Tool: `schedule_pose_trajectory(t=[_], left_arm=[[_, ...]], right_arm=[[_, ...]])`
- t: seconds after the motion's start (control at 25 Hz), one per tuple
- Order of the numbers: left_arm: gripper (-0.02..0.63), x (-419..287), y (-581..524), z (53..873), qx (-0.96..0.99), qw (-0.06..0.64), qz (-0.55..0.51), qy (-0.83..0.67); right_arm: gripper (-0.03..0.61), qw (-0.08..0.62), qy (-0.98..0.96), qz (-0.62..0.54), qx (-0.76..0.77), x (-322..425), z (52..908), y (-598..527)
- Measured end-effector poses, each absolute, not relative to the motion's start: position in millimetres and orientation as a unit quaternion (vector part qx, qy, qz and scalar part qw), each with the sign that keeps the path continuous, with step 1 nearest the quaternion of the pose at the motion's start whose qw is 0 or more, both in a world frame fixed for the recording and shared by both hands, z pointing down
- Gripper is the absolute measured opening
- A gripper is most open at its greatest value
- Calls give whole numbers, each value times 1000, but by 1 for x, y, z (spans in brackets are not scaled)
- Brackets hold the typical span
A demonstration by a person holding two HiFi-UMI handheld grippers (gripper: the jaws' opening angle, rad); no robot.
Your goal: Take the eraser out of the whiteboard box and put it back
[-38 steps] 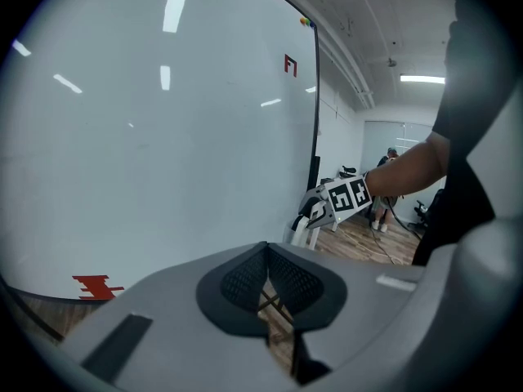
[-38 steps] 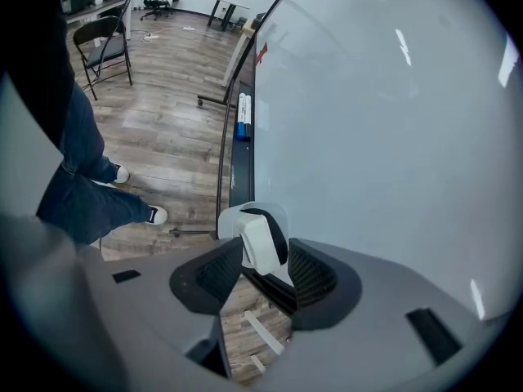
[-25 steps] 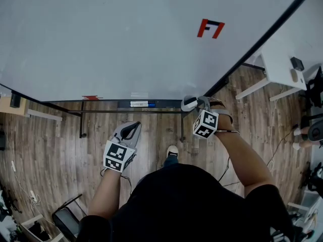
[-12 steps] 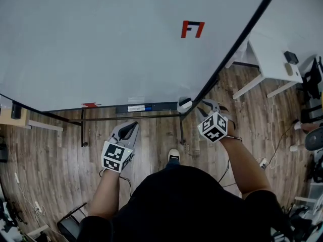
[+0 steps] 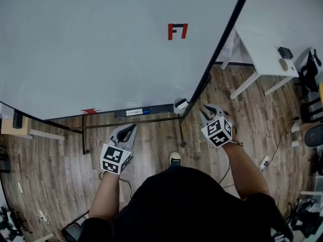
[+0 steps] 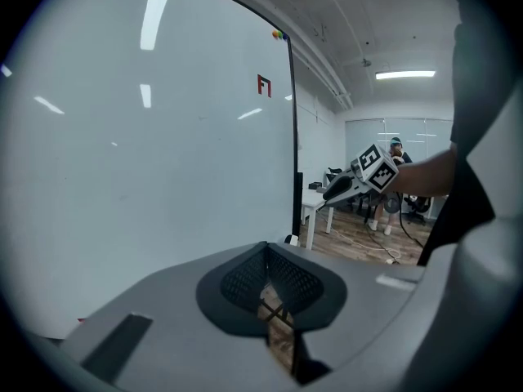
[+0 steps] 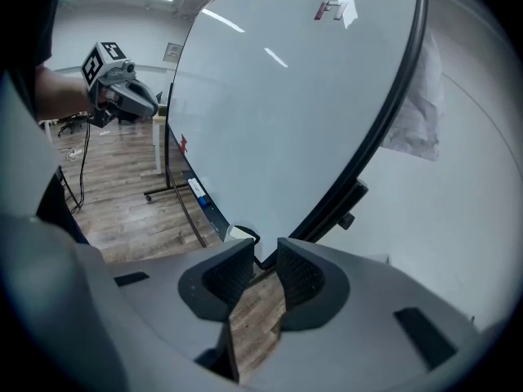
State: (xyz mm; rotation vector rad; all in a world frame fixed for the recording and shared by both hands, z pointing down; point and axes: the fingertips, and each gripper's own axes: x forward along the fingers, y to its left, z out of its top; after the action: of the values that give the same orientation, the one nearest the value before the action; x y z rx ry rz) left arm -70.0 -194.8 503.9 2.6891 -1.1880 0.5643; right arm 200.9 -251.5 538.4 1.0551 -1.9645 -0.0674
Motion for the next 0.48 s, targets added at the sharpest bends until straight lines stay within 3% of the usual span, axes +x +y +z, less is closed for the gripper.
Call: schedule_pose_trajectory(t=[0.48], left_arm=[[9, -60, -180, 490, 901, 64, 188, -385]], right_arm=[[61, 366, -815, 37, 449, 210, 515, -221]])
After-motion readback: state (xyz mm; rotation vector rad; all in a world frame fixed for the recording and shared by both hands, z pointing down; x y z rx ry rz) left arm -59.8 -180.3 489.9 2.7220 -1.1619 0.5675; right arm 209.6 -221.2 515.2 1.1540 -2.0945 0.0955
